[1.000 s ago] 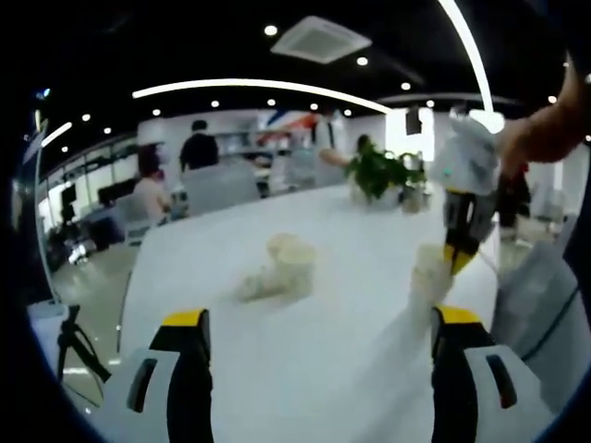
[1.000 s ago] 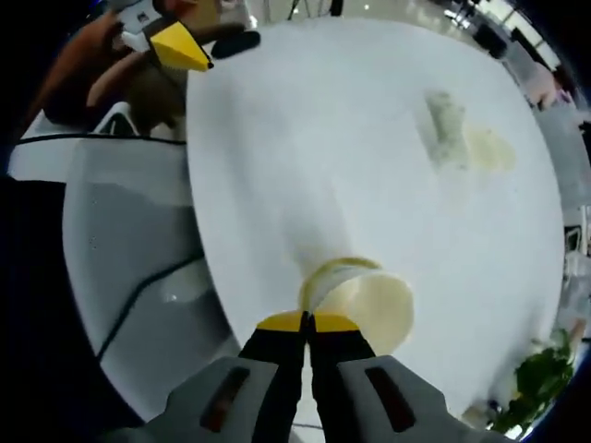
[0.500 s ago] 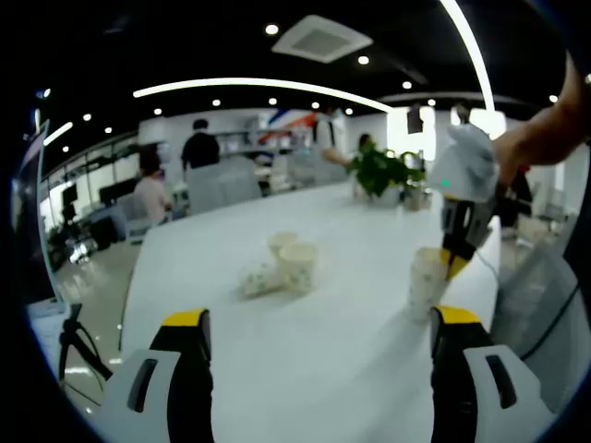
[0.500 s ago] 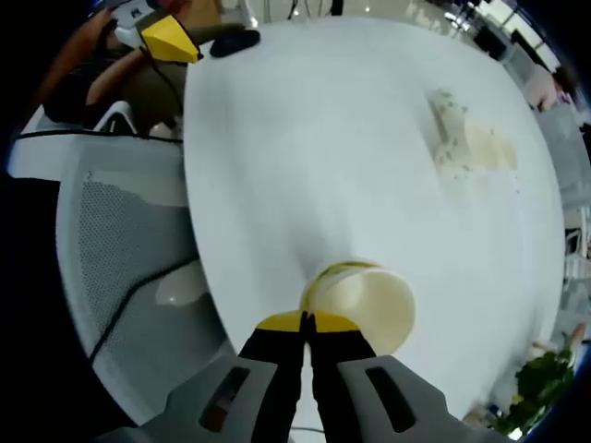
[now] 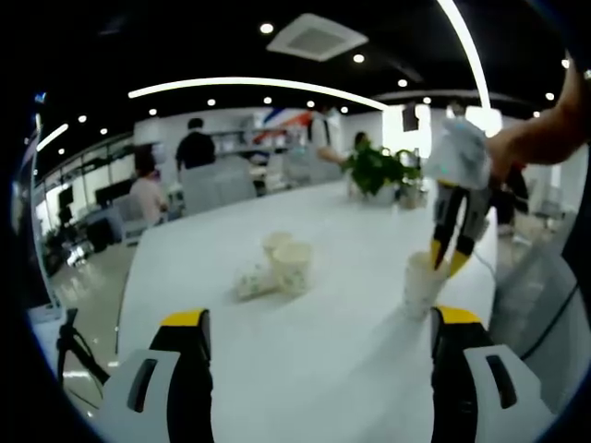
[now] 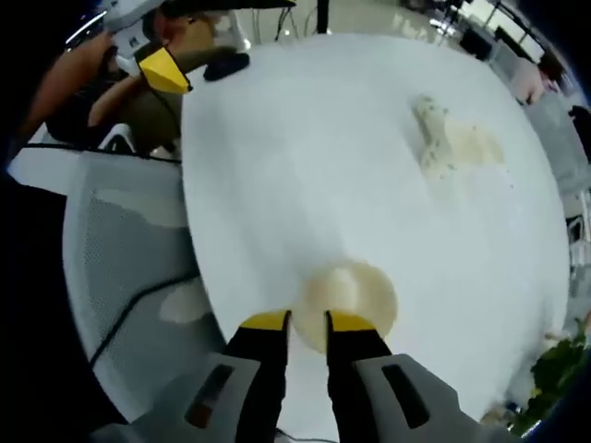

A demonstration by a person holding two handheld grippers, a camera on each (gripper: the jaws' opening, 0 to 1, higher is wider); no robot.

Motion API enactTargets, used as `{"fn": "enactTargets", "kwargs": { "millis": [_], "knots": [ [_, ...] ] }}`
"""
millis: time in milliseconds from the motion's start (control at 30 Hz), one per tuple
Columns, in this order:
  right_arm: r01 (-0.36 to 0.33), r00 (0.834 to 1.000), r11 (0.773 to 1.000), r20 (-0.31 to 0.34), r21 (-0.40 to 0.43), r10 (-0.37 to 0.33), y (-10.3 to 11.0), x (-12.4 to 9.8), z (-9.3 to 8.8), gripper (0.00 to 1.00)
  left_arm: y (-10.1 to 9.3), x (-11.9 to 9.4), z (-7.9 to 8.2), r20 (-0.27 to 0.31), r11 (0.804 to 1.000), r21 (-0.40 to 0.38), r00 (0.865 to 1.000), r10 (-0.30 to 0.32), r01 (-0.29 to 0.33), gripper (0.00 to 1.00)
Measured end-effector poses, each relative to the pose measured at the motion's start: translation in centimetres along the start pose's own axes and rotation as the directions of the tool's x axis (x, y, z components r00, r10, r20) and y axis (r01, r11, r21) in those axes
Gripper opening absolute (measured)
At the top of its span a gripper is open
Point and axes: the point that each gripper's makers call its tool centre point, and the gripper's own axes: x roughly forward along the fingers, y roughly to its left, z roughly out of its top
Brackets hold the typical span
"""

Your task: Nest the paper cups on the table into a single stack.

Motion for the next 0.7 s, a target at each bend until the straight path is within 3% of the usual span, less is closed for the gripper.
{"fn": "enactTargets", "kwargs": {
  "millis": [167, 233, 300, 400, 533, 567, 600, 633, 667, 700],
  "knots": [
    [0.016, 0.991, 0.999, 0.133, 0.037, -0.021, -1.3, -1.8, 0.6, 0.26, -0.1, 0.1, 0.4, 0.004, 1.0, -0.003, 1.0, -0.008, 0.008, 0.98],
    [0.04, 0.983, 0.998, 0.178, 0.053, -0.049, -2.2, -2.5, 0.4, 0.36, -0.1, 0.1, 0.7, 0.011, 1.0, -0.016, 1.0, -0.007, 0.007, 0.98],
    [0.068, 0.965, 0.996, 0.25, 0.051, -0.079, -3.3, -3.5, 0.3, 0.44, -0.1, 0.2, 0.9, 0.02, 0.999, -0.032, 1.0, -0.005, 0.006, 0.98],
    [0.092, 0.944, 0.99, 0.308, 0.106, -0.121, -4.5, -4.8, -1.0, 0.49, 0.1, 0.4, 0.8, 0.016, 1.0, -0.018, 1.0, 0.002, -0.001, 0.98],
    [0.127, 0.901, 0.98, 0.396, 0.152, -0.179, -5.8, -5.9, -3.1, 0.58, 0.0, 0.4, 0.8, 0.012, 1.0, -0.027, 1.0, 0.0, 0.001, 0.98],
    [0.135, 0.885, 0.98, 0.426, 0.149, -0.187, -5.9, -6.2, -3.3, 0.6, 0.0, 0.4, 0.8, 0.011, 1.0, -0.025, 1.0, -0.001, 0.001, 0.98],
    [0.151, 0.854, 0.972, 0.471, 0.181, -0.22, -6.4, -6.7, -3.6, 0.62, -0.1, 0.5, 0.7, 0.007, 1.0, -0.022, 1.0, -0.002, 0.002, 0.98],
    [0.146, 0.843, 0.965, 0.483, 0.217, -0.237, -6.6, -7.0, -4.0, 0.64, 0.0, 0.5, 0.5, 0.006, 1.0, -0.02, 1.0, -0.001, 0.001, 0.98],
    [0.125, 0.818, 0.959, 0.52, 0.253, -0.244, -6.7, -7.3, -4.3, 0.66, 0.0, 0.5, 0.3, 0.004, 1.0, -0.018, 1.0, 0.001, -0.001, 0.98],
    [0.097, 0.804, 0.951, 0.541, 0.292, -0.248, -6.8, -7.4, -4.7, 0.69, 0.0, 0.5, 0.0, -0.001, 1.0, -0.019, 1.0, 0.004, -0.004, 0.98]
  ]
}}
